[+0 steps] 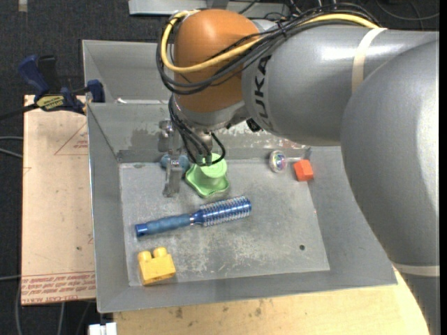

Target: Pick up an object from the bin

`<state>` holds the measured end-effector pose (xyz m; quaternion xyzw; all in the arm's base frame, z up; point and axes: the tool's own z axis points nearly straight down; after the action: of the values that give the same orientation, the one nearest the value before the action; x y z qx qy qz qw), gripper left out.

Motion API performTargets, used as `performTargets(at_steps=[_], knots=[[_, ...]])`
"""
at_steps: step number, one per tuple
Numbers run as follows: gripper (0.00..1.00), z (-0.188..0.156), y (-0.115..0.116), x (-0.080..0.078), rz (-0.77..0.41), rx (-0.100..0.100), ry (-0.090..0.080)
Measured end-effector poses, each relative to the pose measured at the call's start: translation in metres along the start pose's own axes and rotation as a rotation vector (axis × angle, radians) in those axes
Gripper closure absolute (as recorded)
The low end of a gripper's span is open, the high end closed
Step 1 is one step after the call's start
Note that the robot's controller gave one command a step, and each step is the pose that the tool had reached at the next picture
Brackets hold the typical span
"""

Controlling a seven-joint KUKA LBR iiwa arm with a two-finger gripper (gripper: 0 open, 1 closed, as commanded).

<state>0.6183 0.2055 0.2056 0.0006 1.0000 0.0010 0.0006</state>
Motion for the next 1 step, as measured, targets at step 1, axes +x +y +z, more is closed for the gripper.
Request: performTargets(at_steps=[1], knots=[[0.00,0.1132,-0.0615,0.0467,-0.089,0.005,0.011]])
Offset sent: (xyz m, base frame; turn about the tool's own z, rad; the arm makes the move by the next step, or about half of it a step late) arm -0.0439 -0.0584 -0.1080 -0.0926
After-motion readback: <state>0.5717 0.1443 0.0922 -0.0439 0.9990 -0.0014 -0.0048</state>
